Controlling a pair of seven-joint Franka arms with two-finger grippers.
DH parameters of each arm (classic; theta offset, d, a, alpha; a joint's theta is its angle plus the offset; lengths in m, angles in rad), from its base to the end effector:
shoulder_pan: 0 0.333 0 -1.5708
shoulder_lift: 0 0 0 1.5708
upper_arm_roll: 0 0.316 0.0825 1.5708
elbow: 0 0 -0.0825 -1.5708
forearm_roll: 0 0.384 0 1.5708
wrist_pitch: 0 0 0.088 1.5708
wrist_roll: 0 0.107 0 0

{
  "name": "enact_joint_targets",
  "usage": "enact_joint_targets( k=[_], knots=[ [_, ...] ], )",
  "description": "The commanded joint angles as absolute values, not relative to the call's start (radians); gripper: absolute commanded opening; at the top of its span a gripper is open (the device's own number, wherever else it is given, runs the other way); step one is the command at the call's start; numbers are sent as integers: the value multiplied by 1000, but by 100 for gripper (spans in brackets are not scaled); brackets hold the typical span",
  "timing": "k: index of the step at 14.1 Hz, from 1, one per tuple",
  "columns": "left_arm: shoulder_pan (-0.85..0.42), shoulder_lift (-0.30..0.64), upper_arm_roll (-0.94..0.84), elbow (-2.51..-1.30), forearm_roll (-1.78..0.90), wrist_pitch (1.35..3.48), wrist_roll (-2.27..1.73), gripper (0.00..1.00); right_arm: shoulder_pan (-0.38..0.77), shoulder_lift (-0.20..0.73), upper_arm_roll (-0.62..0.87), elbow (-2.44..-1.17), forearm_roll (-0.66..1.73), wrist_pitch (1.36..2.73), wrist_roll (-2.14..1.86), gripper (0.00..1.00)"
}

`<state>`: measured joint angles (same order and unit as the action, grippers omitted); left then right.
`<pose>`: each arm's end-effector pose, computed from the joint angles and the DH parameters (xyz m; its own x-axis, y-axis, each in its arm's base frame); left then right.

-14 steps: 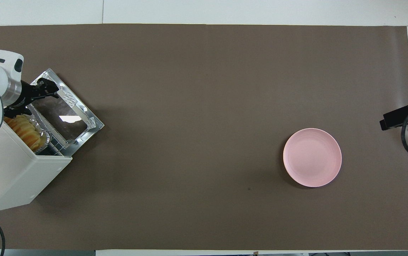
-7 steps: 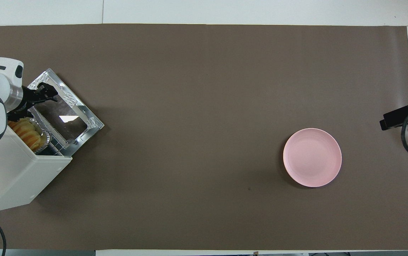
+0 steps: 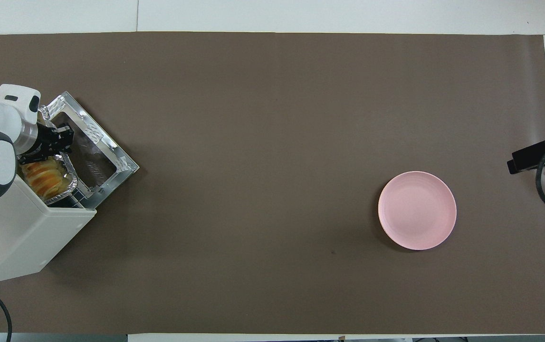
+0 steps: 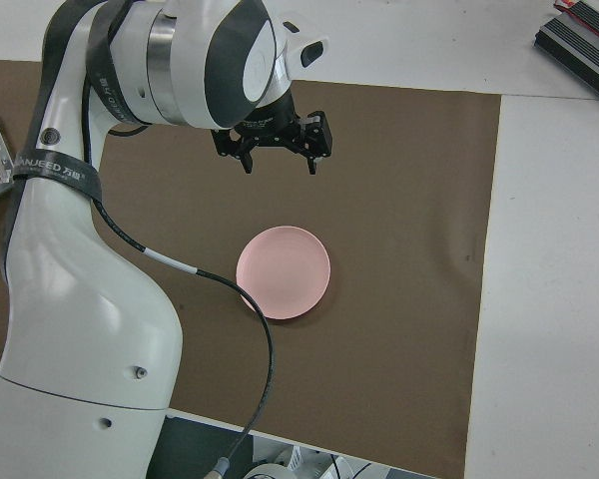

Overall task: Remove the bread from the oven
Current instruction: 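Grasp the foil tray edge with the left gripper, then pull the foil tray out of the oven with the left gripper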

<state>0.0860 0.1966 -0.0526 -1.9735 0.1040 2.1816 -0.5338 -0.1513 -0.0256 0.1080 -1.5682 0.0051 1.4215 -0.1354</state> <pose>0.5951 0.0248 0.3726 0.8729 0.4856 0.0469 0.4877 -0.8709 -0.0600 0.5299 -0.0216 0.6274 0.9885 0.0927 -0.1195 0.0911 -0.9957 -0.0187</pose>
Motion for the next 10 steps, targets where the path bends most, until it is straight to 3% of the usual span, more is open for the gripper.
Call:
enact_joint_targets(
  k=[1,5,10],
  knots=[
    [39,181,-58,-1971,200,2146,-523,0,-163,-43,117,-1588,-6,1425,-152,100],
    [-173,250,-64,-1812,215,2135,-505,0,-161,-43,120,-1588,-6,1417,-153,100],
    [-457,255,-64,-1804,166,2132,-506,0,-164,-44,118,-1588,-6,1416,-155,100]
  ],
)
